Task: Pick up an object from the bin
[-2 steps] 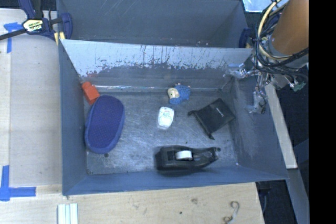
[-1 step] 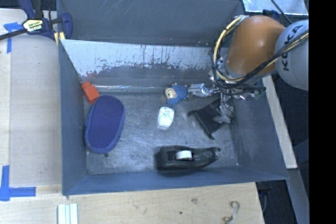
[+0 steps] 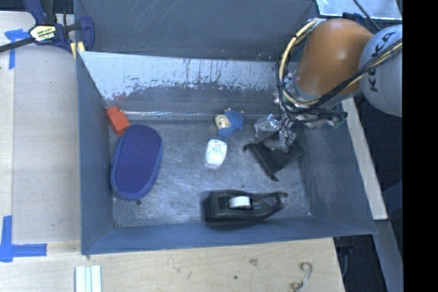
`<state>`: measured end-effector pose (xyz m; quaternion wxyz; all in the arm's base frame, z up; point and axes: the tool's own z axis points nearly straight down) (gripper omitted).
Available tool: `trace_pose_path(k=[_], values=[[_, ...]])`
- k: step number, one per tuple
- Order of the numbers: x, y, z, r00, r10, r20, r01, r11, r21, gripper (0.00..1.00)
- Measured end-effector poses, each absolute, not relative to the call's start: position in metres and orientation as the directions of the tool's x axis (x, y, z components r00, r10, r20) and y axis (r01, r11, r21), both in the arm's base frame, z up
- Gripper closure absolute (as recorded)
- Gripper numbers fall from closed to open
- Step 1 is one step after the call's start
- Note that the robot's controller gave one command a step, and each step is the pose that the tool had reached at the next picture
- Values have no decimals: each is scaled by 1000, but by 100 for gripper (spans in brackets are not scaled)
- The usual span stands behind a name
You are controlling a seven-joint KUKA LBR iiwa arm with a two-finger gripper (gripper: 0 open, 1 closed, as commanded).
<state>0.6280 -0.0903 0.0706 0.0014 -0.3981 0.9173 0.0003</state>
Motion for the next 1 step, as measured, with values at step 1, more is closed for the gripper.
trace_pose_path(k=[1], values=[[617,-146,229,-531,-848,-4,-848,531,-12,100]])
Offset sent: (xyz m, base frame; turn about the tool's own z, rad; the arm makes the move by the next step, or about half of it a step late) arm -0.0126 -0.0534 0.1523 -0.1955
